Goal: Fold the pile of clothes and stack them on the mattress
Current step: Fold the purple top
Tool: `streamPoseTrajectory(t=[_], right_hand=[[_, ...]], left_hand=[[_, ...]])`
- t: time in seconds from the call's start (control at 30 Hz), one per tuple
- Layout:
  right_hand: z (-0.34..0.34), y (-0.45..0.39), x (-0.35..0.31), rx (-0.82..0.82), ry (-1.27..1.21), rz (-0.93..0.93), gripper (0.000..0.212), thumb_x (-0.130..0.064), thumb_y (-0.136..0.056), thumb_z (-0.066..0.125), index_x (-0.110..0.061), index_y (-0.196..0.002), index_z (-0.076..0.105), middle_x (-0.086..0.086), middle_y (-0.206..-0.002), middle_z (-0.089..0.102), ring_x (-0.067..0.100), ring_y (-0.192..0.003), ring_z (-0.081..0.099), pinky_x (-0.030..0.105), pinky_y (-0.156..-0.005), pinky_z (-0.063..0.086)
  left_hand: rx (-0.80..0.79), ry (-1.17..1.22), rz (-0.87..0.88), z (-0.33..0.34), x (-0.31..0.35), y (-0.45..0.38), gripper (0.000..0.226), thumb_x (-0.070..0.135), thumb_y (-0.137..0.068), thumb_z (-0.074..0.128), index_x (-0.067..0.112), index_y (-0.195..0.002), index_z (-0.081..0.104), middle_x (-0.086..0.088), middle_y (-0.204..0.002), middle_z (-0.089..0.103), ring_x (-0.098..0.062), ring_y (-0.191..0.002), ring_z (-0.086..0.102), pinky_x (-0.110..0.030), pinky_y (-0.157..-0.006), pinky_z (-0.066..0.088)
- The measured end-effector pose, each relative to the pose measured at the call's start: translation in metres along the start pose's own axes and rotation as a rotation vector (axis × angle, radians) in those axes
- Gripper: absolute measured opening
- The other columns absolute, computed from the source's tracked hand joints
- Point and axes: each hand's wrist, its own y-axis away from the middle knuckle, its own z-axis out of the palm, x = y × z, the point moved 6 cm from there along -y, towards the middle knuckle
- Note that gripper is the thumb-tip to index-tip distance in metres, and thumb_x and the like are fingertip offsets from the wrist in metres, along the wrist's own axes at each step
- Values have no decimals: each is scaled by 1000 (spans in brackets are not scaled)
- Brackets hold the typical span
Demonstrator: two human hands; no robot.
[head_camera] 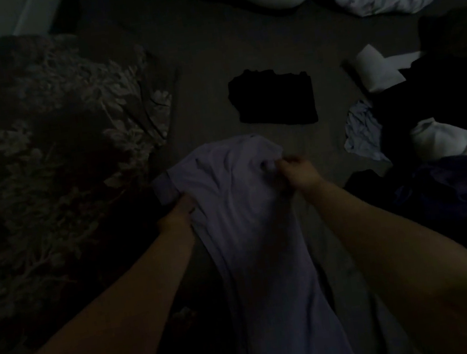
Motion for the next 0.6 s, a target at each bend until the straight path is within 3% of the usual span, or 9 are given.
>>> streamPoseTrajectory(t=[0.07,0.1,0.17,0.23,0.3,0.4,0.47,0.53,0.6], right_hand=[[10,-20,-4,25,-137,90,28,-29,-83,70,-4,-78,59,3,-63,58,12,-55,50,18,-38,41],[15,-28,-5,33,-226,135,36,-31,-77,76,1,-86,60,5,-65,62,13,-55,55,18,-39,43],[27,-34,-11,-15,-303,198,41,-31,-72,80,2,-87,61,7,-64,64,9,-46,57,18,-38,43],[37,-36,-16,-97,-252,231,33,-31,-75,78,-4,-70,59,1,-45,56,5,-33,48,14,-32,35],[35,-39,-24,-97,-312,184,26,-24,-82,72,-1,-75,64,2,-51,60,7,-41,53,13,-35,38],[6,-51,-36,-39,-527,44,28,-17,-91,59,1,-113,63,13,-104,67,17,-84,63,17,-61,52],[-23,-60,-51,-35,-538,-10,30,-21,-94,56,-4,-118,61,13,-113,64,20,-93,63,24,-72,53],[-50,-74,-72,-53,-529,-79,34,-24,-96,53,-5,-124,57,12,-118,62,22,-103,62,30,-85,53],[-69,-91,-89,-73,-539,-138,37,-22,-96,53,-4,-127,54,9,-116,63,19,-101,62,31,-87,53]], left_hand=[[-26,14,0,6,1,-8,22,26,-94,55,11,-79,58,-1,-79,55,-15,-64,48,-22,-59,42],[-48,33,0,10,2,-12,24,24,-97,50,10,-80,58,-2,-79,56,-14,-63,47,-22,-59,43],[-72,73,12,14,5,-19,25,28,-98,49,7,-105,60,-5,-101,61,-18,-74,54,-25,-74,49],[-122,51,0,21,12,-19,44,35,-92,58,8,-127,54,-6,-125,58,-23,-102,60,-35,-96,47],[-183,3,-5,30,17,-21,53,30,-88,64,5,-132,51,-11,-133,54,-25,-116,55,-39,-105,41],[-175,-65,74,41,33,-20,47,26,-92,58,2,-130,49,-15,-131,54,-25,-108,56,-34,-90,45],[-201,-58,161,53,48,-19,42,27,-95,53,3,-129,50,-15,-126,57,-28,-107,59,-33,-82,48],[-346,38,207,76,69,-14,41,28,-95,52,9,-131,50,-6,-120,60,-19,-101,62,-27,-75,52],[-399,96,244,95,86,-19,40,29,-94,54,11,-129,52,-1,-118,62,-14,-99,63,-25,-76,53]])
